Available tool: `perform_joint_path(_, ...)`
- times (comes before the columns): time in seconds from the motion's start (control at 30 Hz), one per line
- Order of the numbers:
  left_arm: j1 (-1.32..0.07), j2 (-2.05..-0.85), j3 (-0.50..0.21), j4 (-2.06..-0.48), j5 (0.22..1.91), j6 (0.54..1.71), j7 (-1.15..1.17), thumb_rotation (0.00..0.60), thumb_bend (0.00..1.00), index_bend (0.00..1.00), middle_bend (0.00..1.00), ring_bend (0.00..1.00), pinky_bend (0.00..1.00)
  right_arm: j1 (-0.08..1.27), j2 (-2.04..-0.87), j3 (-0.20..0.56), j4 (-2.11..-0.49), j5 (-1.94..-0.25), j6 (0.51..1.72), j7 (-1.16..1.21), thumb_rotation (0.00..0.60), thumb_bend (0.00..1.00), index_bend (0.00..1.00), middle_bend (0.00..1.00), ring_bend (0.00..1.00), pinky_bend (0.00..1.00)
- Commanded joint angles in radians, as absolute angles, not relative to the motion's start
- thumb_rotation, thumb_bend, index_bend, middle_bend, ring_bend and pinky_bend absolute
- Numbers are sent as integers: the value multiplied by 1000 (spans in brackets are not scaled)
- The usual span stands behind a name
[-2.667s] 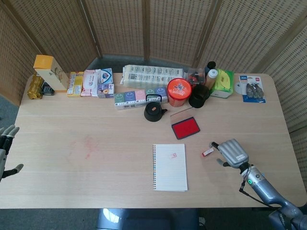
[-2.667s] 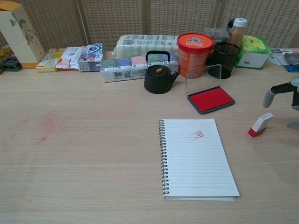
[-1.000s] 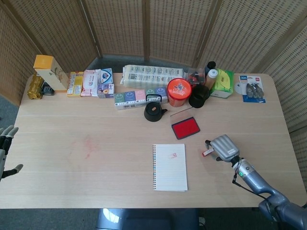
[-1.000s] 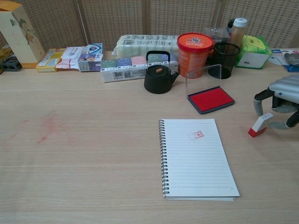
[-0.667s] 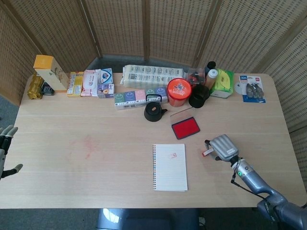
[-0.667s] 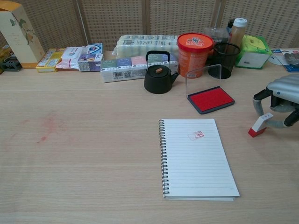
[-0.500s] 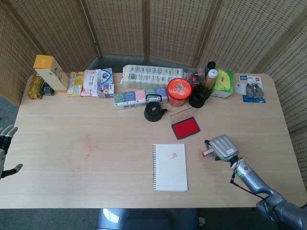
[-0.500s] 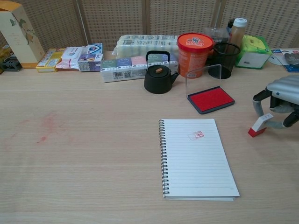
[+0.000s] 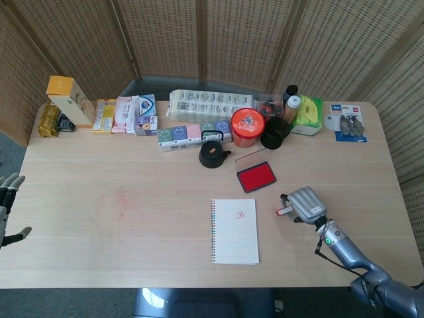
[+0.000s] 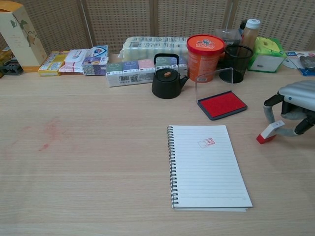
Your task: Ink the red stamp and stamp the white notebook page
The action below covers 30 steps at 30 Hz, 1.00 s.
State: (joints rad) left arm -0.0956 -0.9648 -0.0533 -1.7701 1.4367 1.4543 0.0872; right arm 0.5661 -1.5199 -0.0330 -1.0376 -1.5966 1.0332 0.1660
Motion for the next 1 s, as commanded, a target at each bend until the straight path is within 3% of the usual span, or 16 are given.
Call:
perform_joint_path(0.03, -97, -965, -53, -1771, 1436, 1451, 88, 600, 0, 0, 12, 0, 13, 567, -1491, -23, -1095, -1582, 1031, 182, 600, 391, 617, 1000, 1000, 1000)
perform_joint_path(0.33, -101, -962, -46, -1776, 1442, 1439, 83, 600, 0, 0, 13, 0, 13, 604, -1378, 79, -1352, -1420, 942, 100, 600, 400, 627, 1000, 1000, 1000)
perform_joint_path(0.47, -102, -960, -41, -1777, 1450, 1435, 81, 600, 0, 0, 12, 0, 13, 639, -1373, 164, -1437, -1227, 866, 13, 600, 402, 632, 1000, 1000, 1000)
perform_joint_path(0.8, -105, -958, -38, -1775, 1446, 1422, 74, 600, 0, 0, 12, 0, 13, 773, -1452, 277, -1443, -726, 845, -296, 600, 414, 636, 1000, 1000, 1000)
perform_joint_path(1.0, -107, -955, -39, -1771, 1440, 1416, 63, 600, 0, 0, 12, 0, 13, 852, -1493, 277, -1417, -538, 897, -457, 600, 421, 642, 1000, 1000, 1000)
